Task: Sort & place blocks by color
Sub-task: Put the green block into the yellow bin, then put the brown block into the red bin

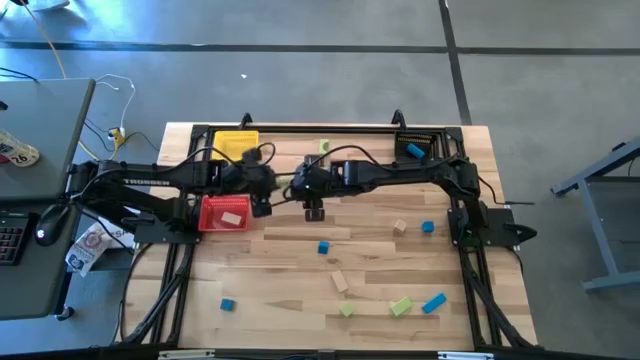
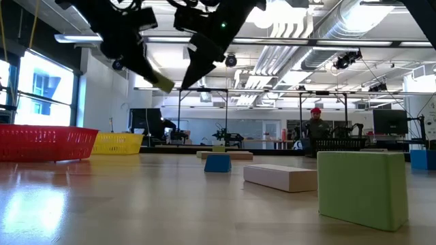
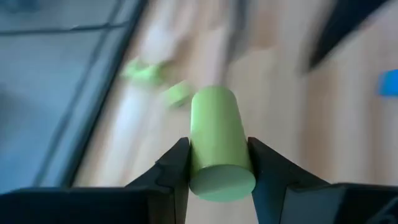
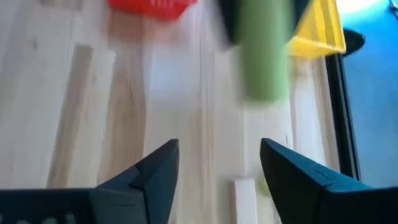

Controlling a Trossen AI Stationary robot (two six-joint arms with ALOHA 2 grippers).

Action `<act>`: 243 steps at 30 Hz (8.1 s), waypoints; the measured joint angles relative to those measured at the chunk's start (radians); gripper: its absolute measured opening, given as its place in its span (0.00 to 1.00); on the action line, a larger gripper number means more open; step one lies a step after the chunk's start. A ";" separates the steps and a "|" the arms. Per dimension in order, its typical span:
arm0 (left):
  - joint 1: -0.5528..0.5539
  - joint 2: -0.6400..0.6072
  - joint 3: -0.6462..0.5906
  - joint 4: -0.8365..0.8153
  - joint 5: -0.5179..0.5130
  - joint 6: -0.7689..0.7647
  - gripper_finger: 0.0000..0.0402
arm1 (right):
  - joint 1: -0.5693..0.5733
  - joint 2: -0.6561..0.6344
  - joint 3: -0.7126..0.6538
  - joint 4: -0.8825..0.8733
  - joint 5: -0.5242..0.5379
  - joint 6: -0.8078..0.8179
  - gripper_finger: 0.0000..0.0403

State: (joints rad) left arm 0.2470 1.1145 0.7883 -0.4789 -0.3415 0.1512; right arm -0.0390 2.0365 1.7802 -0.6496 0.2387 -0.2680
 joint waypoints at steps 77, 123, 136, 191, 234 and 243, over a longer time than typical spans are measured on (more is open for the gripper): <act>0.724 0.202 0.067 -0.074 0.159 -0.140 0.44 | -0.072 0.001 -0.001 -0.252 -0.027 0.125 0.54; 0.326 -0.111 0.094 -0.190 0.327 -0.167 0.44 | -0.348 0.008 -0.369 0.084 -0.243 -0.048 0.54; 0.326 -0.111 0.094 -0.189 0.327 -0.167 0.44 | -0.355 0.041 -0.386 0.105 -0.263 -0.035 0.54; 0.271 -0.111 0.094 -0.171 0.486 -0.560 0.44 | 0.020 -0.068 -0.261 0.427 0.184 -0.069 0.24; 0.268 -0.118 0.094 -0.160 0.529 -0.413 0.13 | 0.020 -0.069 -0.260 0.542 0.266 -0.156 0.50; 0.225 -0.201 0.094 -0.297 0.478 -0.426 0.10 | 0.027 -0.069 -0.260 0.524 0.277 -0.107 0.56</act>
State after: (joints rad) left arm 0.4716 0.9136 0.8822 -0.7762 0.1364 -0.2753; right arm -0.0120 1.9671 1.5201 -0.1256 0.5152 -0.3747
